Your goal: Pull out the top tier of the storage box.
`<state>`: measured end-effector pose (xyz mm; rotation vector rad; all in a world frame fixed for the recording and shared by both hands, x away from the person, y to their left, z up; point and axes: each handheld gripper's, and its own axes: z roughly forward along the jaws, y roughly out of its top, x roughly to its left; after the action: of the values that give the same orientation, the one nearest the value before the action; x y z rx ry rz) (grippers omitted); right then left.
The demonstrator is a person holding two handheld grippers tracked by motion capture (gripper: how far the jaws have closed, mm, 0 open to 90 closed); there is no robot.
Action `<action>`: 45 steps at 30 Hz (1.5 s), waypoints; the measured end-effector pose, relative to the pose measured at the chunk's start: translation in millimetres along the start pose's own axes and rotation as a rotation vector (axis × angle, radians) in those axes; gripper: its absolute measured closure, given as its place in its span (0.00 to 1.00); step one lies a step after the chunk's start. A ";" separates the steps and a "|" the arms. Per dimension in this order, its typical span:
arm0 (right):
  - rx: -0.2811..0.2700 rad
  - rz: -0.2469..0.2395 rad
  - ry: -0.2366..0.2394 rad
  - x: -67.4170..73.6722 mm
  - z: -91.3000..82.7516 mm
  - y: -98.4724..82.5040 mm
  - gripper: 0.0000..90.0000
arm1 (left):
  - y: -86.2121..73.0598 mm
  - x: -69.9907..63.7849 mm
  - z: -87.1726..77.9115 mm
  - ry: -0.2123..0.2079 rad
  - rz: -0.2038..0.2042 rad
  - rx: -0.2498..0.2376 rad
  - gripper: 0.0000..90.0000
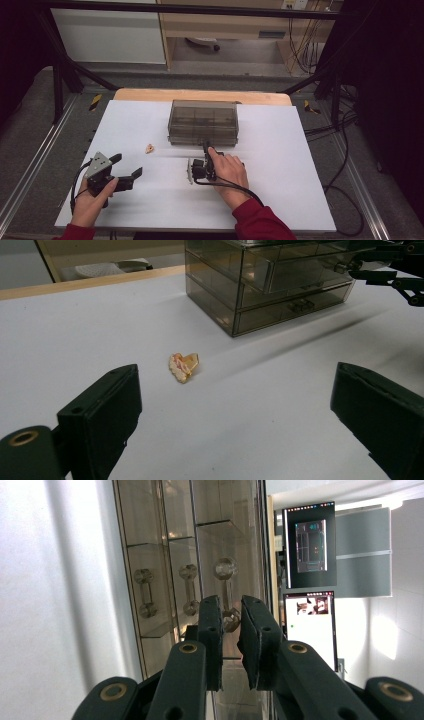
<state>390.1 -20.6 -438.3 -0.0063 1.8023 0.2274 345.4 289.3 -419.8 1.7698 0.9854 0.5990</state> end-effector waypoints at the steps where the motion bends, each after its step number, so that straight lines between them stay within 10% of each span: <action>1: -0.001 -0.001 0.005 -0.6 -0.6 -1.1 0.89 | 0.0 0.1 0.0 0.000 0.000 0.000 0.07; 18: -0.022 0.048 0.040 -3.0 -2.6 -2.9 0.80 | -0.2 -0.2 0.6 -0.003 0.000 0.004 0.07; 24: -0.042 0.188 0.091 -10.9 -12.6 -6.2 0.46 | -0.6 -1.0 1.2 -0.007 0.004 0.010 0.07; 38: -0.093 0.496 0.365 -50.3 -12.7 -47.1 0.19 | -1.0 -0.9 1.8 -0.008 0.008 0.017 0.07; 45: -0.122 0.552 0.440 -66.5 -7.0 -60.7 0.15 | -1.2 -1.4 2.3 -0.007 0.008 0.020 0.07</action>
<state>407.1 -89.0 -381.9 0.3850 2.1946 0.7786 346.0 287.2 -421.8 1.7927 0.9831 0.5895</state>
